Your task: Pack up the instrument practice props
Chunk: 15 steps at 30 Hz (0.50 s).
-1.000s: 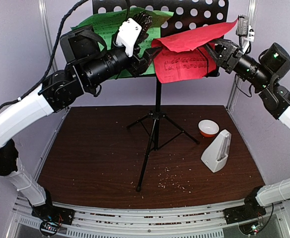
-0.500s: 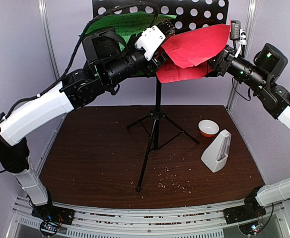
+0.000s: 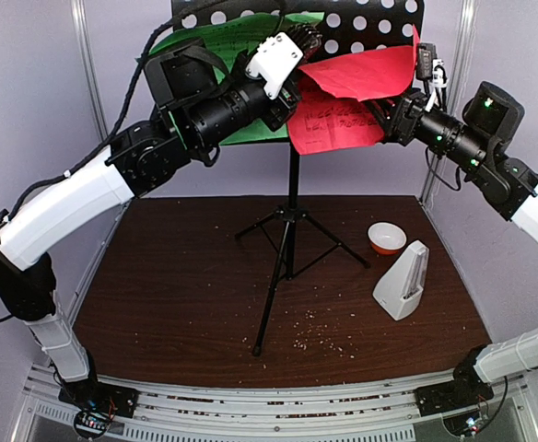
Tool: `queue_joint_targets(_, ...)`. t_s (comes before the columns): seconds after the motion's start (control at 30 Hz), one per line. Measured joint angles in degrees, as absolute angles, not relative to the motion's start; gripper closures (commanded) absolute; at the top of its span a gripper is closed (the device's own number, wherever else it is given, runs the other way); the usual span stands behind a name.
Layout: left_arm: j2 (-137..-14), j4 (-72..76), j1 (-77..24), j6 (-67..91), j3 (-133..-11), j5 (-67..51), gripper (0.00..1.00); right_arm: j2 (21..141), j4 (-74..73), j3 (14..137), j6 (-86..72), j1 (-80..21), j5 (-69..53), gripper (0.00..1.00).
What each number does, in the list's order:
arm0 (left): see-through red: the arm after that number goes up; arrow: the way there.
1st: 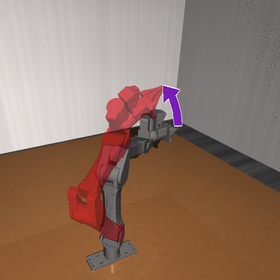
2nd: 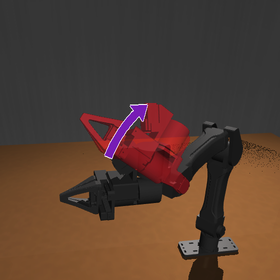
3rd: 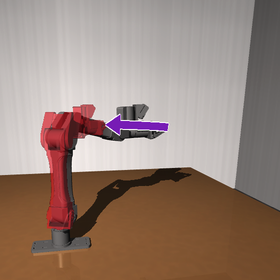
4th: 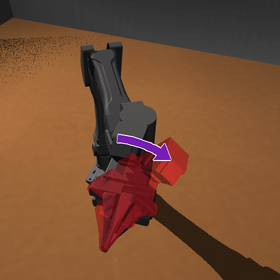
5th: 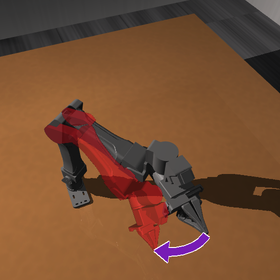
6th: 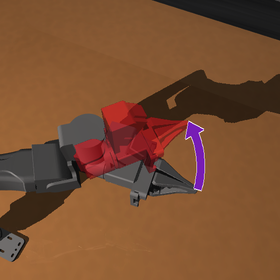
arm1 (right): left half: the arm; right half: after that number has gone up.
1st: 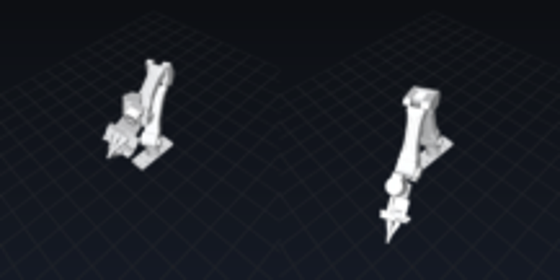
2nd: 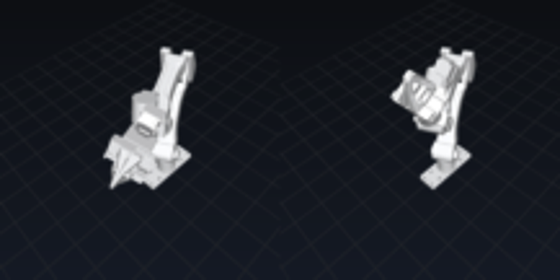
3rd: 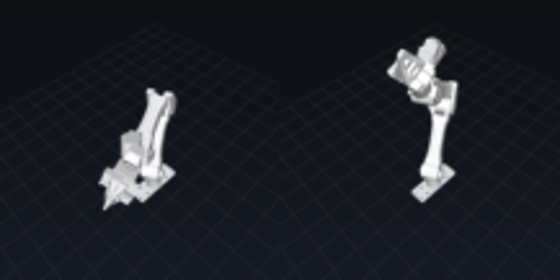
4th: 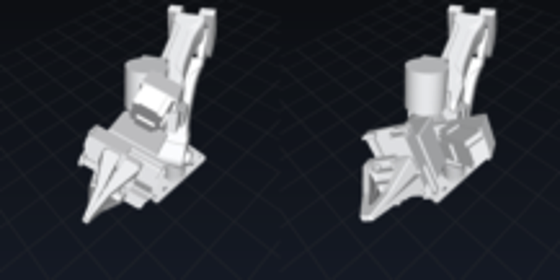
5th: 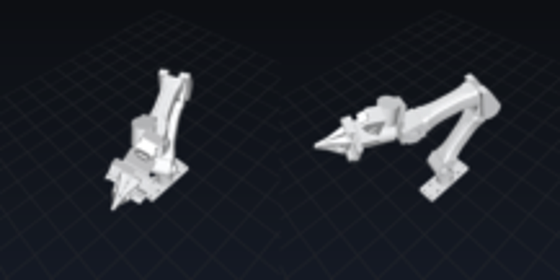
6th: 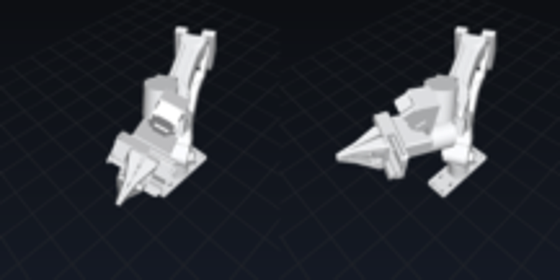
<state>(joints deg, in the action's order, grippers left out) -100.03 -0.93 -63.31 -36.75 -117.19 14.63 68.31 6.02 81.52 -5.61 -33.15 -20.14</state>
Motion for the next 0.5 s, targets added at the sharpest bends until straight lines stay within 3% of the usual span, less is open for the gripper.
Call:
queue_joint_targets(0.2, -100.6, -1.1, -63.3, -36.4, -118.5, 14.4, 1.00, 69.1, 6.0, 81.8, -5.0, -33.5, -19.4, 0.69)
queue_joint_targets(0.43, -100.8, -1.3, -63.3, -36.0, -118.5, 14.3, 1.00, 70.1, 6.1, 82.2, -4.4, -33.8, -17.0, 0.98)
queue_joint_targets(0.5, -100.8, -1.3, -63.3, -35.7, -118.5, 14.3, 1.00, 70.1, 6.4, 82.2, -4.5, -33.8, -16.1, 1.00)
